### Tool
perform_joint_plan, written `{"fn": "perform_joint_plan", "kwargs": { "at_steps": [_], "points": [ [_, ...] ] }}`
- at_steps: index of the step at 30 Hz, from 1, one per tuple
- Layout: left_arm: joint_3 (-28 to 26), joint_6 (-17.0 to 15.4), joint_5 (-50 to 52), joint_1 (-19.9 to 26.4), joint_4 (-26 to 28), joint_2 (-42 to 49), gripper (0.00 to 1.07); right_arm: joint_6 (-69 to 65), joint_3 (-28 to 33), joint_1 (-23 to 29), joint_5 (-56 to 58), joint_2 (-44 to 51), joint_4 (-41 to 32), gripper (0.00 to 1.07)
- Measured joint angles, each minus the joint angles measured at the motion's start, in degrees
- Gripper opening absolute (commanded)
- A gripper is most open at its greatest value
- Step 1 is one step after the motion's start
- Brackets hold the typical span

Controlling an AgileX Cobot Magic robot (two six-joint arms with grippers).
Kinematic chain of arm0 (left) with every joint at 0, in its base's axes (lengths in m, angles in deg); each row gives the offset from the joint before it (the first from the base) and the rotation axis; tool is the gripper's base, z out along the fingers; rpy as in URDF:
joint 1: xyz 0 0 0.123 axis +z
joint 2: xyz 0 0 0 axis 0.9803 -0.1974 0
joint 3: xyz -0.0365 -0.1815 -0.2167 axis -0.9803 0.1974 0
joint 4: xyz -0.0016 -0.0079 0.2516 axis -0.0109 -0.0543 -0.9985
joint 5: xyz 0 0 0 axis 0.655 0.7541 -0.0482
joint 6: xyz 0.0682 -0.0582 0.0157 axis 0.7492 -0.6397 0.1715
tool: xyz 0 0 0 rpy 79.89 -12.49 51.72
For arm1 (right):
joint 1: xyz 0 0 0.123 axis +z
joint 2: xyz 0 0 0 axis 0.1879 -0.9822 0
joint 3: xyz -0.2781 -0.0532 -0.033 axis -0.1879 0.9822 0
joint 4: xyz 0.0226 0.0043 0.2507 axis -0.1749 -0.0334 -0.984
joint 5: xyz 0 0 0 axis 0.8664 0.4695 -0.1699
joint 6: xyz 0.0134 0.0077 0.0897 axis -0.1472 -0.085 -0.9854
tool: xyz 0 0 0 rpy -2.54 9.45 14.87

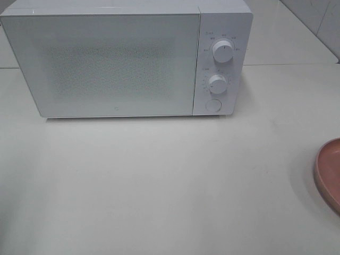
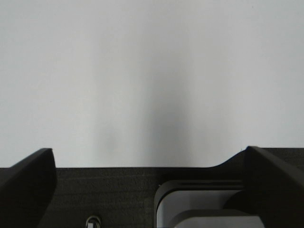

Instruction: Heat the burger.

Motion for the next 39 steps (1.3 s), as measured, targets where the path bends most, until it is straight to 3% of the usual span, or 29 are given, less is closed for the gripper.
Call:
{"fn": "perform_joint_plan", "kwargs": {
  "at_steps": [12, 14, 25, 31, 39],
  "points": [
    [0.74, 0.57, -0.57, 0.00, 0.06, 18.05, 0.98, 0.00, 0.00, 0.00, 0.00, 0.00, 0.00, 0.76],
    [0.74, 0.57, -0.57, 0.06, 0.52, 24.87, 0.98, 0.00, 0.00, 0.00, 0.00, 0.00, 0.00, 0.76],
    [0.86, 0.57, -0.63, 0.29, 0.74, 38.50, 0.98, 0.00, 0.00, 0.00, 0.00, 0.00, 0.00, 0.76],
    [0.86, 0.57, -0.63, 3.67, 0.69, 39.82, 0.98, 0.00, 0.00, 0.00, 0.00, 0.00, 0.00, 0.76],
    [0.86, 0.57, -0.63, 3.95, 0.69, 39.82, 0.98, 0.00, 0.00, 0.00, 0.00, 0.00, 0.00, 0.76]
  ]
}}
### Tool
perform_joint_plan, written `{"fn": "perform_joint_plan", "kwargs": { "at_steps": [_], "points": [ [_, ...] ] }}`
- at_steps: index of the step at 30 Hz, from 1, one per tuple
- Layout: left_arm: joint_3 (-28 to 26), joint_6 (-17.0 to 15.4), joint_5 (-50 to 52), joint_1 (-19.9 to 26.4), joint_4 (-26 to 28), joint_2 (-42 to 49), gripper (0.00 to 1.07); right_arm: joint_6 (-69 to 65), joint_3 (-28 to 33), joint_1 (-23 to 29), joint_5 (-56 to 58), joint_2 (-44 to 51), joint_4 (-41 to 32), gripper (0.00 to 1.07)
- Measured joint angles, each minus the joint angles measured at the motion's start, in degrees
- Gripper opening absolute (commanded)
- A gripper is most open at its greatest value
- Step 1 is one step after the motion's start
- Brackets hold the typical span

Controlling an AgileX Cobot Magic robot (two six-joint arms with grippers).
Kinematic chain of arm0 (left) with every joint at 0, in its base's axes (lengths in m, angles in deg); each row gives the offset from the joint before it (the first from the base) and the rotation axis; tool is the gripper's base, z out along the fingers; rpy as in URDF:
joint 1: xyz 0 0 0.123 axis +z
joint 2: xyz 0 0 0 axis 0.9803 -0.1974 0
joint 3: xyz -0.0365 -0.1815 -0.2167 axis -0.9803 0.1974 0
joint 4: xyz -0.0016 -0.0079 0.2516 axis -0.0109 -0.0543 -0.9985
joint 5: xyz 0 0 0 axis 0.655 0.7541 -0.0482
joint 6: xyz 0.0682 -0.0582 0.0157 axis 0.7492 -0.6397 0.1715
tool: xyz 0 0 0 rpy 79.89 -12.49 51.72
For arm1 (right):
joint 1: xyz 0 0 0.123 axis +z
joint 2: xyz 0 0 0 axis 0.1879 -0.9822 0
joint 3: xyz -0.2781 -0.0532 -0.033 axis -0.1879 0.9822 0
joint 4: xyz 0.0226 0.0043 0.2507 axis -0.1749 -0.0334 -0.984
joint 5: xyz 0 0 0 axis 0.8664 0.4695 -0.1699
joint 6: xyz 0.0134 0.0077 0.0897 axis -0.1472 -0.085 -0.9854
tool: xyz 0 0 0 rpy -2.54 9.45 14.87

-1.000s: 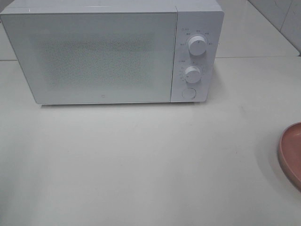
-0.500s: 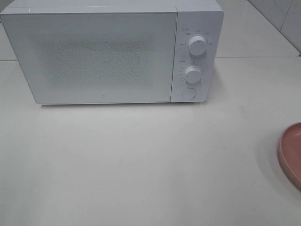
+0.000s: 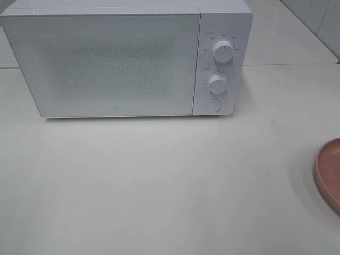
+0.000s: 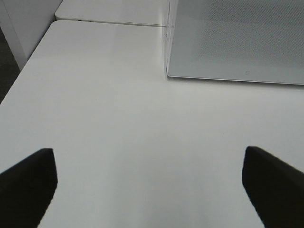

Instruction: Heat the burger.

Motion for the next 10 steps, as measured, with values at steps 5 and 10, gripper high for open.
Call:
{"fn": "perform_joint_plan", "kwargs": {
  "at_steps": [5, 10],
  "points": [
    [0.00, 0.00, 0.00, 0.00, 0.00, 0.00, 0.98, 0.00, 0.00, 0.00, 0.00, 0.00, 0.00, 0.76],
    [0.00, 0.00, 0.00, 0.00, 0.00, 0.00, 0.98, 0.00, 0.00, 0.00, 0.00, 0.00, 0.00, 0.76]
  ]
}}
